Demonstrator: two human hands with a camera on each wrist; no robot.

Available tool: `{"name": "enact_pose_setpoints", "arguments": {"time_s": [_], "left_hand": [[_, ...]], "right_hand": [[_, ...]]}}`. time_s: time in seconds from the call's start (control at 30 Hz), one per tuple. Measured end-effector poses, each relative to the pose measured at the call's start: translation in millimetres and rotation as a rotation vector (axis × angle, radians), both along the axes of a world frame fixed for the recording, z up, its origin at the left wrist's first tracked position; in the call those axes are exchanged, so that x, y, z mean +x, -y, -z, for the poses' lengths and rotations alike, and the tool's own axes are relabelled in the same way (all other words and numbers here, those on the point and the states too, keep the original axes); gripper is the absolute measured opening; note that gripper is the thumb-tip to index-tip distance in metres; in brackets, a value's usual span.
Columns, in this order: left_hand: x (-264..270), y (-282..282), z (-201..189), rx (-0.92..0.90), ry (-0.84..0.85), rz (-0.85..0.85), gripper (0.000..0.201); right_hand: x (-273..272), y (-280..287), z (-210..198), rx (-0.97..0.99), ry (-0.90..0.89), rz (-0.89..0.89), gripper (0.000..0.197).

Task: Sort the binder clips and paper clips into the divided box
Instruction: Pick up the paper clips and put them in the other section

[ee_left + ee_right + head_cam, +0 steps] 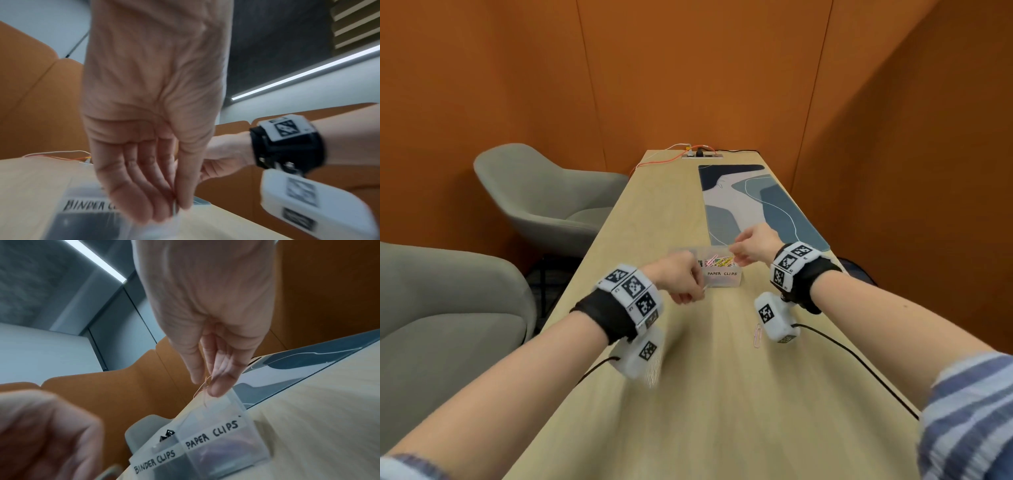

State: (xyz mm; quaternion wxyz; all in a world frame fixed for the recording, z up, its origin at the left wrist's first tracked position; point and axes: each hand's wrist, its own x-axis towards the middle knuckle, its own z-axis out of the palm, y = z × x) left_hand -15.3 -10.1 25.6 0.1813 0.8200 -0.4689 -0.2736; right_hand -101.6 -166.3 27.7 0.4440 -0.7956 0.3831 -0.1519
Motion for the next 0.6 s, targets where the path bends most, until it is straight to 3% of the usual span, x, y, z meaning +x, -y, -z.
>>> {"name": "enact_pose_setpoints", "arguments": {"time_s": [0.13, 0.23, 0.33, 0.47, 0.6], "left_hand": [[14.9, 28.4, -9.3, -0.124, 0.049, -0.164, 0.019], [14.9, 46.9, -12.0, -0.139, 0.087, -0.208, 0.006], [12.9, 58.5, -10.3, -0.159, 0.117, -0.229, 0.018], [6.0, 57.6, -10.9, -0.199, 0.180, -0.238, 0.021], [2.4, 43.9, -12.5, -0.255, 0.208, -0.215, 0.024]], "right_hand": [[-19.4, -3.2, 2.0, -0.142, -0.027, -0.048, 0.019], [-51.0, -11.3, 14.5, -0.306, -0.312, -0.259, 0.017], [-77.6, -24.1, 35.5, -0.463, -0.584, -0.476, 0.027], [-96.9, -51.2, 45.9, -0.569, -0.630, -0.633, 0.003], [-98.2, -61.0, 48.3, -0.699, -0.633, -0.636, 0.017]]}}
